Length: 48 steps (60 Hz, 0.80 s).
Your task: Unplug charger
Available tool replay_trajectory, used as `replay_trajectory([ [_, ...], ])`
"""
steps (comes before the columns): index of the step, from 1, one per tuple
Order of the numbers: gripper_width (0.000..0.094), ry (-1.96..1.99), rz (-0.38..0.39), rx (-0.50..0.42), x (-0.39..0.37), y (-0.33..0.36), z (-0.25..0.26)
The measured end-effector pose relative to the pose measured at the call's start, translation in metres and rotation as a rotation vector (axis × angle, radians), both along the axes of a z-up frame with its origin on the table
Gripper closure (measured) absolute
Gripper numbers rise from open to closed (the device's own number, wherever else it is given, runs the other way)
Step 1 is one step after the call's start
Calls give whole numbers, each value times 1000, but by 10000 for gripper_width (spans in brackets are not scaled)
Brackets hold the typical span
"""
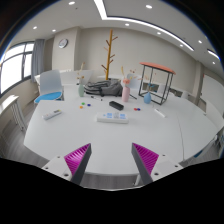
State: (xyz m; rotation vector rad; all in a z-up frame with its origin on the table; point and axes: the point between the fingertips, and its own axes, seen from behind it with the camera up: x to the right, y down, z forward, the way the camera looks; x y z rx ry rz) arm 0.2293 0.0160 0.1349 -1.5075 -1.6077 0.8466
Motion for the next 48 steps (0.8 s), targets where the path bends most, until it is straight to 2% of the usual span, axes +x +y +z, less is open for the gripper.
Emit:
replay_trajectory([
  [6,83,9,-13,6,-30,-1,-7],
  [12,84,32,-24,23,-93,-4,-26],
  [13,86,29,-25,25,-67,0,-16],
  [15,83,39,-28,25,-88,1,-26],
  [30,84,67,-34,-25,-185,2,-61],
  [48,86,98,-32,-38,-311,19,-97],
])
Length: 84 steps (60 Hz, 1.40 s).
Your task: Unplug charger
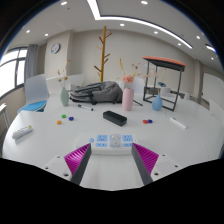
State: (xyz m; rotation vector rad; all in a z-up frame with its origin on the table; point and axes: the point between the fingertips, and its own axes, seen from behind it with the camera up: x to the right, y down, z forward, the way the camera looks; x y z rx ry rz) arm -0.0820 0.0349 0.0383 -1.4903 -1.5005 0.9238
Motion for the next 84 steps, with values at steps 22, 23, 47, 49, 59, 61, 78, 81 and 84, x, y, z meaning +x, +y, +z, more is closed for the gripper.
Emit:
replay_trajectory([
  [22,82,-18,9,-38,-95,12,-35],
  [23,81,-16,11,-38,-97,12,-35],
  [47,888,-32,27,-98,-113,14,-32],
  [49,888,-49,36,-123,-111,13,-33],
  [59,905,127,62,-77,-119,18,38],
  [61,904,183,62,-46,-129,23,72],
  [78,896,271,-22,-115,-148,124,219],
  [81,894,238,-39,-86,-147,146,202],
  [84,893,185,-53,-58,-143,165,175],
])
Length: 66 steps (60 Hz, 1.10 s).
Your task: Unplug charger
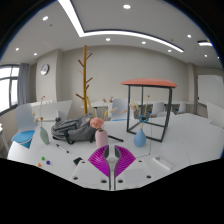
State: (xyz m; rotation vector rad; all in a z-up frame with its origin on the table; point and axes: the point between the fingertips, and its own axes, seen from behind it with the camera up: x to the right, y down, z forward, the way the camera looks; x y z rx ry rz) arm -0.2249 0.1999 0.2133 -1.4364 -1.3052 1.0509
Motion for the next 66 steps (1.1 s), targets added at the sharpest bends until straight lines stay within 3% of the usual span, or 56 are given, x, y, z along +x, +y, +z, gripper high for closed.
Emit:
replay_trajectory([
  [12,880,-210,-11,39,22,42,-140],
  [18,812,-299,7,50,28,44,-197],
  [25,696,-345,-15,76,36,54,-220],
  [27,545,-347,-22,62,38,55,-218],
  [31,63,-343,-44,40,46,58,-203],
  [34,115,-337,-52,24,57,60,-181],
  [38,76,-340,-37,27,80,56,-150],
  [53,86,-404,7,4,235,17,-19],
  [66,86,-432,-16,24,329,3,23],
])
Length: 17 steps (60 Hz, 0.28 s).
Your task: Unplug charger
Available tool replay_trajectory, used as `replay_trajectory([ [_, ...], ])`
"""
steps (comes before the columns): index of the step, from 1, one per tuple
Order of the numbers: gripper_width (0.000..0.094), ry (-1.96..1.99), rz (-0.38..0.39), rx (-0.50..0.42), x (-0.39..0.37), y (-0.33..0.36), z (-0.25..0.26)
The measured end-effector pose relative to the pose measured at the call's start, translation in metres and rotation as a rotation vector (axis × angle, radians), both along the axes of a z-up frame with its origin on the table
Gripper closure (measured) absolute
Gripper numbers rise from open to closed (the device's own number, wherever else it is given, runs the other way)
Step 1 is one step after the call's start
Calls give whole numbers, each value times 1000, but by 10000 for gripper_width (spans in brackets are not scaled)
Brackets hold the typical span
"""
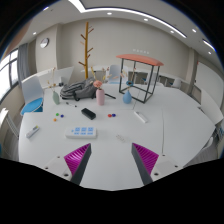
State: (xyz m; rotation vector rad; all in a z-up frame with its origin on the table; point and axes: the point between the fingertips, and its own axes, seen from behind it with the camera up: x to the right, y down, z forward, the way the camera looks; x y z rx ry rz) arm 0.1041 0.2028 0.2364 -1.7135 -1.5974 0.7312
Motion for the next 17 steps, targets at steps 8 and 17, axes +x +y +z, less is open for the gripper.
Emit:
replay_trajectory([
  [8,87,-11,-38,23,19,8,-3],
  [17,85,-31,-50,-5,17,5,-11],
])
